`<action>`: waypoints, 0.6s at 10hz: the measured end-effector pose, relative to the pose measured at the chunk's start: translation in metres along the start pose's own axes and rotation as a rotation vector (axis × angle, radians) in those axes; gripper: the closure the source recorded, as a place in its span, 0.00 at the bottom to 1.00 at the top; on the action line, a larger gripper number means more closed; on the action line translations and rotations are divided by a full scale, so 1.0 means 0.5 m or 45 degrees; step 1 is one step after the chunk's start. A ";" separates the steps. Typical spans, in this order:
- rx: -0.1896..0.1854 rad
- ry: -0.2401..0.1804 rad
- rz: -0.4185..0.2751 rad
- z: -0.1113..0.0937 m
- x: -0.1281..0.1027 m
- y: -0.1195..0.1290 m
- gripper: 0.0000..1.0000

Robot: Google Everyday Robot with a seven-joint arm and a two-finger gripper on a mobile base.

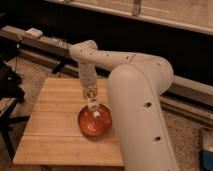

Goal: Place the bottle in the ceramic bowl

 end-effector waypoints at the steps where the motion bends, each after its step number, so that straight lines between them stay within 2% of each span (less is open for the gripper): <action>1: -0.011 0.009 0.035 0.016 0.025 -0.033 0.94; 3: -0.033 0.015 0.068 0.031 0.065 -0.062 0.94; 6: -0.059 -0.003 -0.001 0.022 0.097 -0.037 0.94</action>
